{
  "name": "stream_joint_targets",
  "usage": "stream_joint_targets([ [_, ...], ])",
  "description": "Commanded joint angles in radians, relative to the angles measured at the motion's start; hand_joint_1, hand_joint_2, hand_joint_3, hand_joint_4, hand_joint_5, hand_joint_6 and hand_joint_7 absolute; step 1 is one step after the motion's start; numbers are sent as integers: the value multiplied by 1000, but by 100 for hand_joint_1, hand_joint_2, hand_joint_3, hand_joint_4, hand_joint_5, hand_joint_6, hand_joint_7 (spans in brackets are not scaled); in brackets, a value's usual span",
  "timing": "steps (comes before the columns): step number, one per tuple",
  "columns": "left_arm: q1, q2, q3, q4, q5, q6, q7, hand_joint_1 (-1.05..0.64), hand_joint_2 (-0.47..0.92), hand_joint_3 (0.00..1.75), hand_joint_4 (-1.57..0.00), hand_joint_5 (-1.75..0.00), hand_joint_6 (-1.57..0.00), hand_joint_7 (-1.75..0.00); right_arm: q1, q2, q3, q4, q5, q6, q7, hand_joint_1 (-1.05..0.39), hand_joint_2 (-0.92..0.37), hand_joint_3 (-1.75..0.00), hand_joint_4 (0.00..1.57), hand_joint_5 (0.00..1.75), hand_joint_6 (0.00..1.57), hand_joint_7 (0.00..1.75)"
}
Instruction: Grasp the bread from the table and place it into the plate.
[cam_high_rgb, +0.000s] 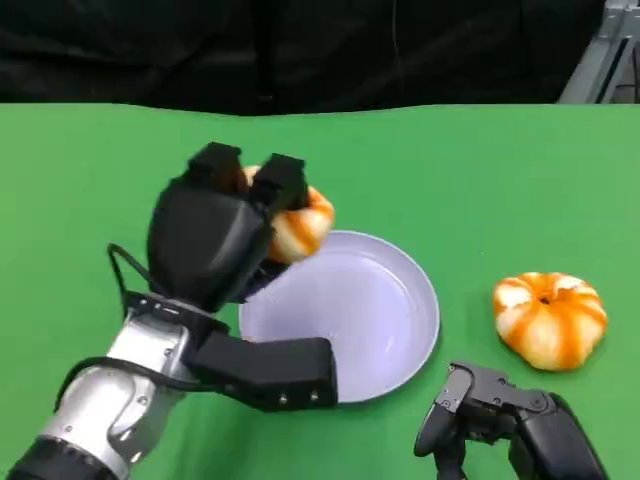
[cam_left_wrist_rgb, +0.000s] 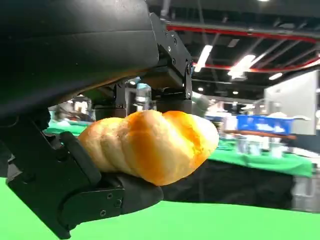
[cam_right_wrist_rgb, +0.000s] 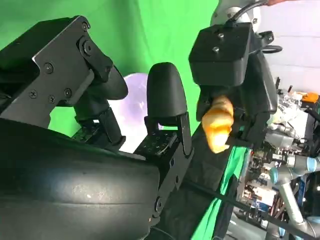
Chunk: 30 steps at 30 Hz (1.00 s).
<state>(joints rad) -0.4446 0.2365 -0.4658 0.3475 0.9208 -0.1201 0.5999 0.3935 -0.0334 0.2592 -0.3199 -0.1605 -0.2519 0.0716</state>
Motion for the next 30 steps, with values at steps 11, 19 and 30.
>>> stream_joint_targets([
  [11,-25,-119,-39,69,-113,48,-310,-23,53,73,-78,-161,-79,-106,11,-6,3,-6,13,-9,-2,6,-32,-144,88,165,77,141],
  [19,-18,-115,-69,-3,-109,227,-620,-61,92,26,-1,-45,-22,-1,12,-6,6,-9,12,-6,-1,6,-32,-144,89,167,78,141],
  [30,-23,-83,-117,-1,-102,286,-785,-84,92,50,0,0,-7,0,13,-10,7,-12,17,-2,6,4,-31,-143,88,167,78,140],
])
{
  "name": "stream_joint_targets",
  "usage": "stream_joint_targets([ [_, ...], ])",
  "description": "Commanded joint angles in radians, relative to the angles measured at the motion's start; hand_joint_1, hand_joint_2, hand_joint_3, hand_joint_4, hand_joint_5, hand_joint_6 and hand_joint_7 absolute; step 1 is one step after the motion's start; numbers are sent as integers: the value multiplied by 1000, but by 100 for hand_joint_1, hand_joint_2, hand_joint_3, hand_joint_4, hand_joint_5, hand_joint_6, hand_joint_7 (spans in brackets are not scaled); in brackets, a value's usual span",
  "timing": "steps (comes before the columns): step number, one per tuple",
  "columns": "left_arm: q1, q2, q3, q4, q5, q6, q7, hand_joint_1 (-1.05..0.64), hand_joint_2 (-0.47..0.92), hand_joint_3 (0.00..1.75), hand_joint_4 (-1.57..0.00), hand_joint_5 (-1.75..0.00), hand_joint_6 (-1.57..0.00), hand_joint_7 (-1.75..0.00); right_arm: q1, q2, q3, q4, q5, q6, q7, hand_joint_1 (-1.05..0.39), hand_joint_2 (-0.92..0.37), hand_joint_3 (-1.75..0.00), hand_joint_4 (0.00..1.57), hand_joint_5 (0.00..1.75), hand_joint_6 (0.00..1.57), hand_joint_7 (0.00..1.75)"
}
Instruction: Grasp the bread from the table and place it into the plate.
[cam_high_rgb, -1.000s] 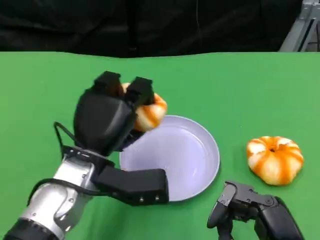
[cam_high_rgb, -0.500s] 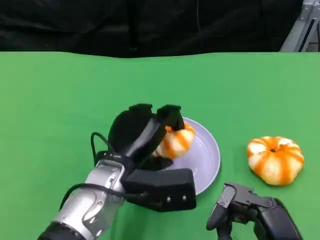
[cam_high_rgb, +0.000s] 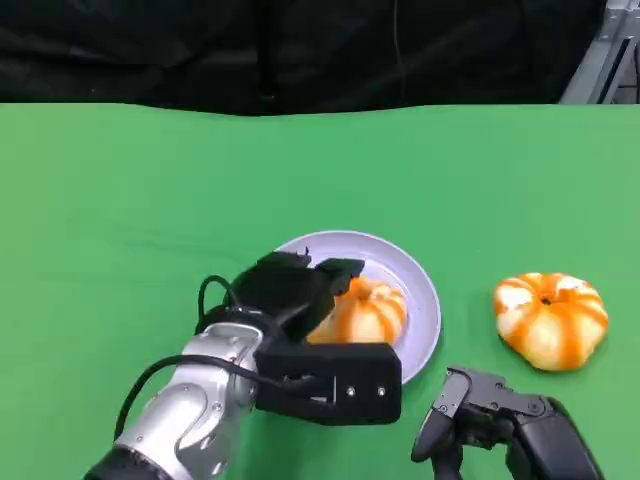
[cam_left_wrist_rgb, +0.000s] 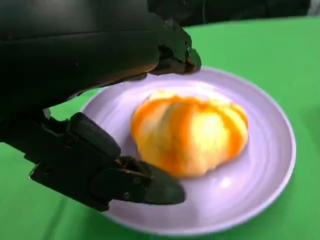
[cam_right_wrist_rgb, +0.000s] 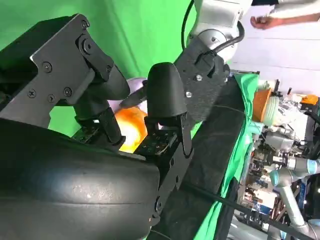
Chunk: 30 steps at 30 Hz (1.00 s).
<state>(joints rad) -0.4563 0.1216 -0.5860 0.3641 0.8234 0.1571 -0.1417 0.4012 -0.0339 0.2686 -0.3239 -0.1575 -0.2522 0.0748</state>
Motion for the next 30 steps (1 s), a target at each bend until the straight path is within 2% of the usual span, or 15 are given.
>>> stream_joint_targets([
  [1,-13,38,4,-29,-3,10,-53,-86,92,51,-2,-1,-8,-1,6,-9,-2,-9,13,-1,2,4,-31,-143,88,166,78,140],
  [6,2,66,34,-117,-13,11,-59,-88,92,55,0,0,-5,0,7,-7,-1,-11,17,6,3,3,-31,-144,88,167,78,140],
  [13,58,110,141,-283,-94,-19,-58,-82,92,50,-4,-2,-7,-2,1,-10,-5,-8,12,1,2,3,-31,-144,88,166,78,141],
  [16,102,121,205,-362,-171,-26,-76,-73,92,42,-15,-11,-14,-6,-2,-10,-5,-4,10,-2,1,3,-31,-144,89,166,78,141],
  [17,118,120,226,-383,-202,-25,-80,-68,92,38,-21,-18,-17,-7,-2,-9,-5,-4,11,-1,0,3,-31,-145,89,166,78,141],
  [18,140,118,252,-410,-242,-18,-92,-63,92,34,-20,-43,-19,-9,-1,-9,-5,-5,13,1,1,4,-31,-146,89,165,78,142],
  [20,185,112,300,-465,-326,6,-126,-55,92,33,-27,-68,-20,-10,-1,-9,-5,-2,14,-2,1,4,-30,-146,89,165,78,142],
  [22,240,119,339,-517,-378,4,-132,-48,92,32,-37,-78,-23,-11,0,-9,-4,-1,14,-2,1,4,-30,-146,89,165,77,142],
  [25,332,117,401,-589,-443,-19,-107,-34,92,27,-55,-87,-44,-21,2,-7,-1,-2,12,-2,-1,5,-30,-147,89,165,78,142],
  [27,396,109,450,-633,-506,-41,-101,-28,92,24,-67,-98,-67,-31,2,-7,0,-1,13,-5,-1,5,-31,-147,89,165,78,142],
  [30,486,97,499,-680,-588,-102,-91,-23,92,25,-73,-105,-81,-36,2,-8,1,-2,15,-4,1,5,-32,-145,88,166,77,142],
])
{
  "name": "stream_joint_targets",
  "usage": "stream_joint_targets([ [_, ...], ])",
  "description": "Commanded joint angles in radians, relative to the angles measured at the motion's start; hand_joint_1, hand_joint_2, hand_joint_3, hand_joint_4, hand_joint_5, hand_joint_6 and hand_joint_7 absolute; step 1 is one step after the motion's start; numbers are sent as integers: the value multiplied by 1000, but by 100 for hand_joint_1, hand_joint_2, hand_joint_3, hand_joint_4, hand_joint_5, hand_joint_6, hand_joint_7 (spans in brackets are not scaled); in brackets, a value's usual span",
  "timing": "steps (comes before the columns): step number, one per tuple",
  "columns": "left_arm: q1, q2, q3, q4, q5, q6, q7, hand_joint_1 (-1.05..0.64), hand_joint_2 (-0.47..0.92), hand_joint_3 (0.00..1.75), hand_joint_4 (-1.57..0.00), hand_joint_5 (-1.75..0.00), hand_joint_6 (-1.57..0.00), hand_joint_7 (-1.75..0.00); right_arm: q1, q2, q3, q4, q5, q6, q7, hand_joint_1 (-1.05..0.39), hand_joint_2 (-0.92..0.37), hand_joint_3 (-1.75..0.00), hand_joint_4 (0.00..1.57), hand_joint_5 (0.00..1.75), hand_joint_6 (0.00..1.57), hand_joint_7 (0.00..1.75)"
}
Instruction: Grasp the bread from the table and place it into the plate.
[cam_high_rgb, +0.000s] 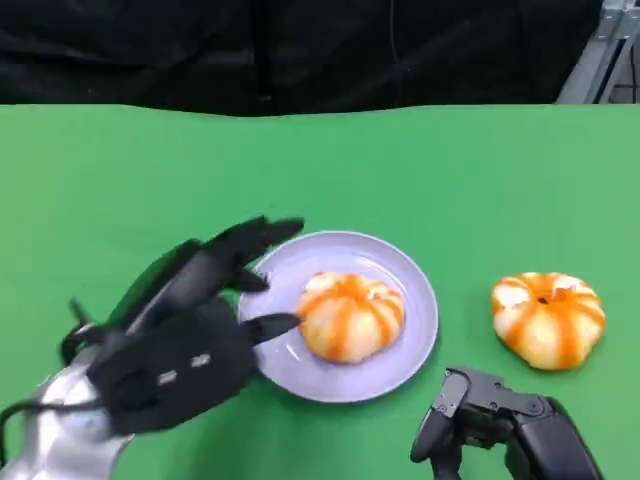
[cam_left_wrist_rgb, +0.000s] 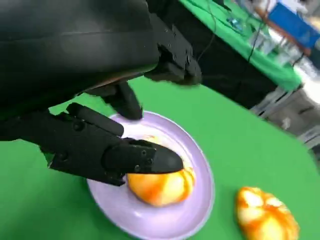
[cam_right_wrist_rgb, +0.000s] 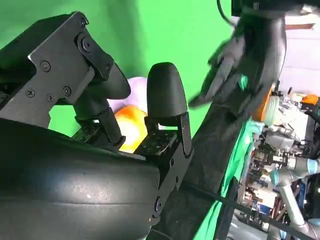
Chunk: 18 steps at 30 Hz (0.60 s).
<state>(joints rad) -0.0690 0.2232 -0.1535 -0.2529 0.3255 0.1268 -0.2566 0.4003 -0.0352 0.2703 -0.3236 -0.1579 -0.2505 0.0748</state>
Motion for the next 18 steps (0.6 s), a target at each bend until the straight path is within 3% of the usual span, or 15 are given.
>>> stream_joint_targets([
  [1,130,-12,80,-76,-115,-100,32,-22,92,26,-74,-106,-84,-38,3,-7,-1,-2,15,-5,1,4,-32,-145,88,166,77,143],
  [2,162,-25,93,-90,-140,-129,45,-19,92,27,-75,-107,-86,-39,3,-6,0,-2,14,-3,1,4,-32,-145,88,166,77,143],
  [4,209,-49,113,-109,-173,-169,72,-9,63,83,-79,-115,-92,-56,3,-4,4,-2,15,2,1,3,-32,-145,88,166,77,143],
  [6,251,-78,128,-136,-207,-172,93,-6,49,107,-80,-117,-92,-65,2,-3,6,-2,13,3,0,3,-31,-145,88,167,77,143],
  [7,272,-95,136,-152,-227,-164,102,-1,44,122,-81,-129,-90,-86,2,-3,7,-2,12,3,-1,3,-31,-146,88,167,77,144],
  [13,446,-156,164,-217,-295,-234,142,3,45,140,-81,-170,-76,-148,5,-11,3,-14,18,4,3,3,-31,-146,88,167,77,144],
  [18,506,-181,167,-189,-311,-313,154,1,45,140,-81,-175,-74,-156,8,-20,-5,-22,23,4,7,2,-30,-146,87,167,77,144],
])
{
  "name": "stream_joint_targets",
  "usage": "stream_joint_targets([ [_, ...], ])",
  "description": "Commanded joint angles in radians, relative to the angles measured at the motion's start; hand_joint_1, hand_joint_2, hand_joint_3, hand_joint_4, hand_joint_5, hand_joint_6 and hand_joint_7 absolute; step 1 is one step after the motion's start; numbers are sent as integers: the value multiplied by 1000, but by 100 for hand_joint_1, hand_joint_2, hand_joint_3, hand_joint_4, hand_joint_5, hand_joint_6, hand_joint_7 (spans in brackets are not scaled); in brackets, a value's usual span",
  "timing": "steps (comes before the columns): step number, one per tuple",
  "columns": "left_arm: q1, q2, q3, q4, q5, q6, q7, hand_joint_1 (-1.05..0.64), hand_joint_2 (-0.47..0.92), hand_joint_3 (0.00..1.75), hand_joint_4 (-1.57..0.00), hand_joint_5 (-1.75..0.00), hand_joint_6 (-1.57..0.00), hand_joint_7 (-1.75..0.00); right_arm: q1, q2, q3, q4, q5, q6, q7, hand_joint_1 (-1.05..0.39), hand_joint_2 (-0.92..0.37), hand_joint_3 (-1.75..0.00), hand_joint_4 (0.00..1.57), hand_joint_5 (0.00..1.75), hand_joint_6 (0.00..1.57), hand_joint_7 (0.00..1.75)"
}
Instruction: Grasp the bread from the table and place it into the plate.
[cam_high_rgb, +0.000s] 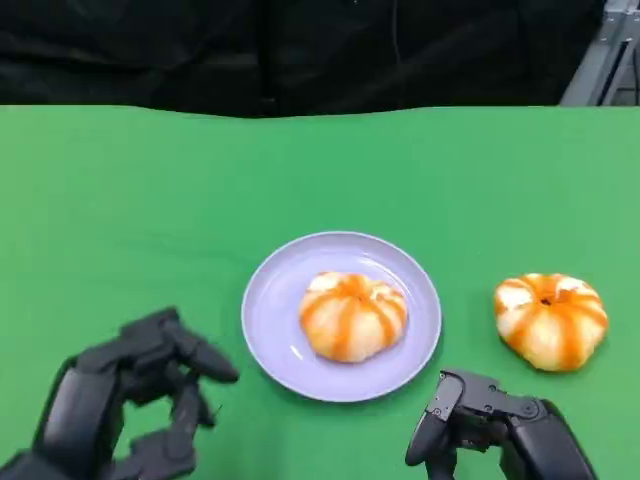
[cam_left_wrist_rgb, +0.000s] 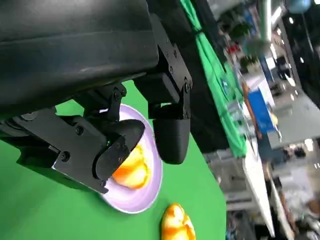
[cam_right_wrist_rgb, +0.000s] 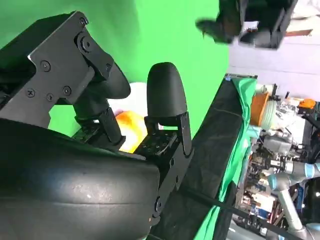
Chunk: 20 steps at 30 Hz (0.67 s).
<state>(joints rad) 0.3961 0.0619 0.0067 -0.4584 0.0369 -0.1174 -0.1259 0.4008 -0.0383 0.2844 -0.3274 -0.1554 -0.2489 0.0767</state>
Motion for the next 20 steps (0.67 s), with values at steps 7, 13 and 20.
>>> stream_joint_targets([
  [7,69,-43,-7,106,-79,-190,4,-4,41,142,-85,-175,-76,-160,7,-32,-44,-19,20,-12,10,0,-31,-143,89,166,78,143],
  [13,74,-33,-7,130,-100,-217,-7,-6,39,141,-85,-175,-76,-161,5,-35,-48,-14,33,-21,14,0,-31,-144,89,165,78,141],
  [20,72,-27,-9,138,-117,-218,-17,-6,39,141,-83,-175,-77,-159,5,-32,-44,-17,31,-16,13,1,-31,-144,90,164,78,141],
])
